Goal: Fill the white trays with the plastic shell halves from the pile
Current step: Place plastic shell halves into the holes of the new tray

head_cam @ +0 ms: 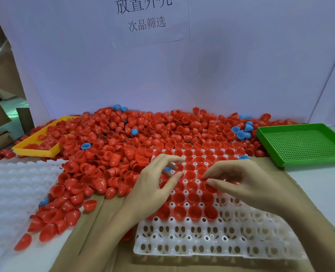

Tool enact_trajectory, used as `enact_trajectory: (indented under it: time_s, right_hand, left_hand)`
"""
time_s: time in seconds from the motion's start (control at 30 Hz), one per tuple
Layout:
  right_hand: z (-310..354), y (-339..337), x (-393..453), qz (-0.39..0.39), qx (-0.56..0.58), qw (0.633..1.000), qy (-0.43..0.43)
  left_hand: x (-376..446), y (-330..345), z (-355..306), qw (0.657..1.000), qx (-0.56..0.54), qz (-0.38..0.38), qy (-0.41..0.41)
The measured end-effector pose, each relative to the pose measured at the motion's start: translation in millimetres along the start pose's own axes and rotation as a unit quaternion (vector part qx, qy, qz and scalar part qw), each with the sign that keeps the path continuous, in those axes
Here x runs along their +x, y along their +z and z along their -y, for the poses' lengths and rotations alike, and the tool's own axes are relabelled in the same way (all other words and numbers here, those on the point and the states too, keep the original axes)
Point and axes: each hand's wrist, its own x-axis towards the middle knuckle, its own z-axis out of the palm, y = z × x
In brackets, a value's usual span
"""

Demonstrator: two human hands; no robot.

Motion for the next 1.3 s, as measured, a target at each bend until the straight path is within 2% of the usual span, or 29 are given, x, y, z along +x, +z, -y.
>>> enact_trajectory:
  time_s: [0.23,0.33,0.43,0.53,0.63,0.87,0.93,1.0,1.07,1.13,1.3]
  right_hand:
    - [-9,-23,-9,0.107,-0.022,0.993,0.043]
    - [-9,-21,-11,0.137,-0.033,0.988,0.057]
    - [-9,-17,-11,0.132,-0.043,0.989,0.059]
    - [-9,-15,-10,0.108,-0.049,0.992,0.053]
    - [-9,-13,-8,0.076,-0.057,0.995,0.039]
    - [-9,-7,-3,0.012,-0.053,0.998,0.019]
    - [-8,-4,-3,-0.006,-0.048,0.999,0.008]
    - [-6,1,-2,-0.039,-0.027,0.999,-0.002]
    - [-3,8,0,-0.061,0.029,0.998,-0.003]
    - [1,15,2,-0.049,0.081,0.995,-0.011]
    - [1,31,3,-0.048,-0.016,0.999,-0.016]
  left_hand:
    - [0,1,13,0.994,0.109,-0.018,-0.002]
    - [2,-1,17,0.986,0.156,-0.063,-0.011]
    - [7,-11,27,0.968,0.215,-0.1,-0.081]
    - [8,-22,44,0.947,0.263,-0.059,-0.175]
    - [7,-25,60,0.943,0.277,-0.032,-0.183]
    - [9,-31,56,0.959,0.242,-0.119,-0.083]
    - [7,-32,41,0.977,0.173,-0.121,-0.038]
    - [6,-28,22,0.993,0.057,-0.104,-0.019]
    - [6,-19,4,0.995,-0.055,-0.086,-0.004]
    - [4,-7,-7,0.992,-0.111,-0.06,0.015]
    - [0,5,-10,0.999,-0.024,-0.026,0.039]
